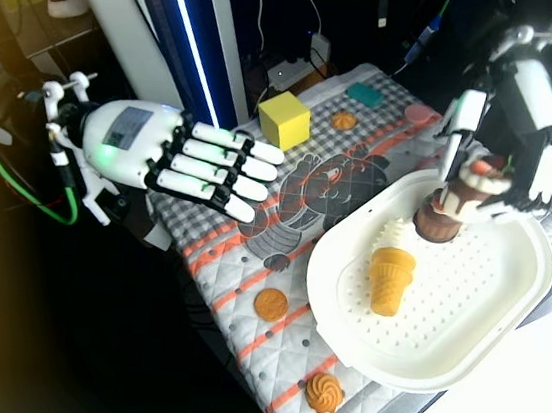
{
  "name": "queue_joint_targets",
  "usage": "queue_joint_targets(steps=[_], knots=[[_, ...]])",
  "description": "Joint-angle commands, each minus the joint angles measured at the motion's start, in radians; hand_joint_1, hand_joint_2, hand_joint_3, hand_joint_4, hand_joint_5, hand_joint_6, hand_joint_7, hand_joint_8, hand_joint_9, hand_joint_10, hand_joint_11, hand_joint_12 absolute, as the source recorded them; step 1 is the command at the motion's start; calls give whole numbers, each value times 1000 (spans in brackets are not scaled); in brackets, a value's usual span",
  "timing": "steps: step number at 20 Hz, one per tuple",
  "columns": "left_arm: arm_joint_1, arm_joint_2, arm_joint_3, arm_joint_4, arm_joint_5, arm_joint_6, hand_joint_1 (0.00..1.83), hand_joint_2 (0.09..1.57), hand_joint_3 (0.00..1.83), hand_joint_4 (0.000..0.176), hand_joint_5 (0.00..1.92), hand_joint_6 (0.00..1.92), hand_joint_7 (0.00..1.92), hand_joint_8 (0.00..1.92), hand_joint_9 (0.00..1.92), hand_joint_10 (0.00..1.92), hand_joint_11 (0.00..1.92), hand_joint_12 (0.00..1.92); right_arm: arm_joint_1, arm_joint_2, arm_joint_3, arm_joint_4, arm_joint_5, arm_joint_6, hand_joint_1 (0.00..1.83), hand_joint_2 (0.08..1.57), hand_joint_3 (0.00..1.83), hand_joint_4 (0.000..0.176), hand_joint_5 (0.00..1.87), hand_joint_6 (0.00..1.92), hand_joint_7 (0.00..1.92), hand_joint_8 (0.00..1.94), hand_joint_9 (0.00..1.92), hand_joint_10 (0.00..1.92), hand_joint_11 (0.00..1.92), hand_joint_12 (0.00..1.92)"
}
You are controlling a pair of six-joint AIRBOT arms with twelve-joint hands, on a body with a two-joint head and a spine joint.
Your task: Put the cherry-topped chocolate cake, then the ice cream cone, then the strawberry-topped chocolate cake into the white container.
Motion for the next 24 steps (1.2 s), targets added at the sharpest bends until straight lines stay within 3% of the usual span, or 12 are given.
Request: queue_joint_targets(steps=[1, 5, 7, 10, 11, 13, 18, 20, 21, 22, 23, 24], knots=[[-15, 2, 12, -6, -99, -7, 1165, 1253, 0, 0, 837, 1286, 589, 1457, 243, 1304, 0, 1886, 6, 3, 2, 0, 126, 7, 693, 1211, 2, 0, 0, 0, 0, 0, 42, 58, 0, 800], [-16, -24, 32, -24, -98, -7, 1173, 1259, 1, 0, 824, 1368, 594, 1422, 299, 1128, 0, 1770, 2, -2, 5, 4, 125, 10, 707, 1198, 0, 0, 0, 0, 0, 0, 26, 49, 0, 877], [-19, -35, 34, -24, -97, -7, 1166, 1236, 0, 0, 843, 1301, 671, 1375, 412, 1163, 91, 1779, 1, -5, 8, 5, 125, 15, 632, 1206, 3, 0, 0, 0, 0, 0, 78, 72, 0, 867], [-25, -44, 35, -20, -99, -7, 1169, 1261, 0, 0, 835, 1316, 577, 1482, 265, 1228, 0, 1830, -1, -6, 9, 6, 125, 16, 621, 1197, 0, 0, 0, 0, 0, 0, 81, 78, 0, 745], [-27, -46, 34, -20, -101, -7, 1159, 1252, 0, 0, 822, 1308, 627, 1452, 379, 1199, 49, 1790, -1, -6, 9, 7, 125, 16, 631, 1195, 0, 0, 0, 0, 0, 0, 73, 74, 0, 671], [-29, -51, 34, -17, -101, -7, 1153, 1254, 0, 0, 806, 1334, 637, 1435, 412, 1139, 27, 1753, -2, -7, 10, 7, 125, 17, 634, 1198, 0, 0, 0, 0, 0, 0, 58, 64, 0, 546], [-35, -47, 17, 11, -117, -7, 1161, 1252, 0, 0, 830, 1301, 623, 1467, 383, 1353, 111, 1899, -5, -7, 10, 9, 125, 21, 616, 1208, 0, 0, 0, 0, 0, 0, 65, 54, 0, 541], [-46, -32, 1, 21, -132, -7, 1153, 1263, 0, 0, 814, 1329, 596, 1480, 321, 1242, 11, 1855, -5, -7, 10, 9, 125, 21, 617, 1207, 0, 0, 0, 0, 0, 0, 65, 54, 0, 538], [-48, -28, -1, 22, -135, -7, 1066, 1244, 0, 0, 765, 1331, 532, 1014, 260, 1112, 1, 1731, -5, -8, 10, 9, 125, 21, 628, 1211, 1, 0, 0, 0, 0, 0, 67, 52, 0, 571], [-48, -28, -1, 22, -136, -7, 1063, 1239, 0, 0, 756, 1327, 587, 764, 291, 1011, 0, 1617, -5, -8, 10, 9, 125, 21, 633, 1209, 0, 0, 0, 0, 0, 0, 61, 46, 0, 541], [-49, -29, -1, 22, -135, -7, 1140, 1263, 0, 0, 797, 1370, 596, 1291, 285, 1076, 0, 1697, -5, -8, 10, 9, 125, 21, 634, 1210, 1, 0, 0, 0, 0, 0, 60, 45, 0, 535], [-50, -29, -1, 23, -135, -7, 1156, 1266, 0, 0, 800, 1393, 598, 1395, 305, 1084, 0, 1688, -5, -8, 10, 9, 125, 21, 619, 1221, 3, 0, 0, 0, 0, 0, 64, 44, 0, 572]])
